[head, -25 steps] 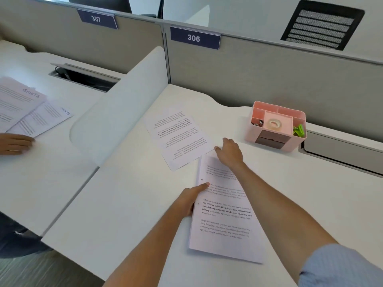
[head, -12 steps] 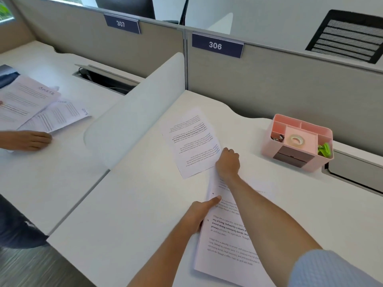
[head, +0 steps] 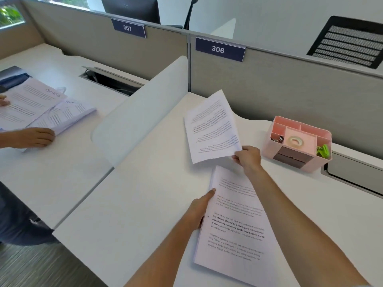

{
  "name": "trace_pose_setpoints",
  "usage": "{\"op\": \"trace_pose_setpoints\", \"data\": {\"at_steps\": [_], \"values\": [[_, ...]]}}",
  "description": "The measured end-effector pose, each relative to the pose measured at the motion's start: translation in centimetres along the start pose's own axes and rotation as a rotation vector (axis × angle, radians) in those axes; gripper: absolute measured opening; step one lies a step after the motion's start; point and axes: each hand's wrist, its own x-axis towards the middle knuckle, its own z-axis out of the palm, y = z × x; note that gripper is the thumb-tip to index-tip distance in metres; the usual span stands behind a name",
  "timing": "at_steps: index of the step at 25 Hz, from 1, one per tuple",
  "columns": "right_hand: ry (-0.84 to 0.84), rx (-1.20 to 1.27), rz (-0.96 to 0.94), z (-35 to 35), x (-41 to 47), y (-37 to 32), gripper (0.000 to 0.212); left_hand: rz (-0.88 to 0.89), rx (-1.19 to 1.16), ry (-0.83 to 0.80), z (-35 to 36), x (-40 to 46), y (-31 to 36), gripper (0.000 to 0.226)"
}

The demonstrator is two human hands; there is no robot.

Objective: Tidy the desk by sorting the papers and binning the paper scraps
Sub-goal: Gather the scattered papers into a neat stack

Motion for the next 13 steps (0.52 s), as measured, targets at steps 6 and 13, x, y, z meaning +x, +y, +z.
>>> {"op": "trace_pose_setpoints", "data": {"at_steps": [6,13], "values": [[-0.003,0.304,0.181,-8.1,-5.4,4.6,0.027,-0.101,-0.161,-0.112,0.2,-0.6,0.6,0.081],[0.055,0.241,0.228,-12.5,-15.2,14.1,0.032,-0.022,-0.133,-0.095,0.2,-0.2,0.1,0.081]]}}
